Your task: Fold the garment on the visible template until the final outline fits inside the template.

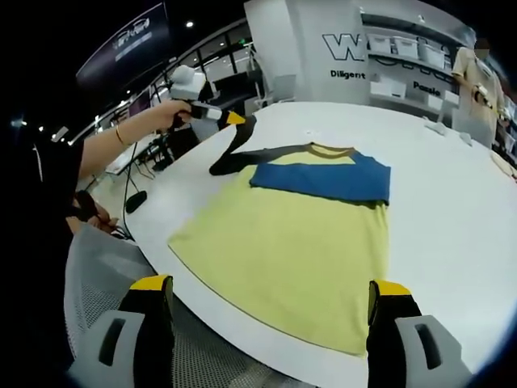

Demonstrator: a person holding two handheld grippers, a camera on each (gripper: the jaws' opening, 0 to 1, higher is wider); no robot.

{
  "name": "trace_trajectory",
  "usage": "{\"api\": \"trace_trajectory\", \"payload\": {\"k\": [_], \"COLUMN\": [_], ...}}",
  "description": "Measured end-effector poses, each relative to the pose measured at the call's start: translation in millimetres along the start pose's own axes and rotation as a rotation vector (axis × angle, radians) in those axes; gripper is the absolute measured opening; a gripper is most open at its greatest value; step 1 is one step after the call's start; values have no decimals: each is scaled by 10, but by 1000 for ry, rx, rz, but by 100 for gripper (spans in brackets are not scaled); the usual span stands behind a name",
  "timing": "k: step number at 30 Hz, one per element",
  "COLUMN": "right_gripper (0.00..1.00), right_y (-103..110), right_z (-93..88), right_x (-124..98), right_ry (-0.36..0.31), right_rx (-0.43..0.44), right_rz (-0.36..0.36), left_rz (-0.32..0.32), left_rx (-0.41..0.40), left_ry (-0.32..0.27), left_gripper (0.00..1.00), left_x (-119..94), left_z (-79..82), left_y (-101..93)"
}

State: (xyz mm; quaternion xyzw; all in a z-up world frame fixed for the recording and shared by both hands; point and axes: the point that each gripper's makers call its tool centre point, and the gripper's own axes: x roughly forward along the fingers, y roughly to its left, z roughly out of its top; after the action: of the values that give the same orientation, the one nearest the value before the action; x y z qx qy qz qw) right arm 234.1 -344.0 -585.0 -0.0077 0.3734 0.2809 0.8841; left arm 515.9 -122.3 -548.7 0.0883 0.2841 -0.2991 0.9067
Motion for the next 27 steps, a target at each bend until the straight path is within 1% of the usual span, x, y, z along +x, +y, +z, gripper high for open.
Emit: {"api": "trace_trajectory", "payload": {"k": [10, 19, 27], "right_gripper": [99, 99, 99], "right_y": [-36, -38, -44], "right_z": [-22, -43, -51], "right_x": [-24, -21, -23], "right_ry": [7, 15, 17], "right_rx": [1, 4, 8], "right_rz": [-9, -8, -10], "left_rz": [-53, -87, -120], "left_rx": [33, 45, 62], "left_ry": [-22, -19, -34], "left_gripper": [0, 0, 0], "left_x": [168, 321, 483], "left_z": [236, 308, 469], "left_y": [-325, -569, -825]}}
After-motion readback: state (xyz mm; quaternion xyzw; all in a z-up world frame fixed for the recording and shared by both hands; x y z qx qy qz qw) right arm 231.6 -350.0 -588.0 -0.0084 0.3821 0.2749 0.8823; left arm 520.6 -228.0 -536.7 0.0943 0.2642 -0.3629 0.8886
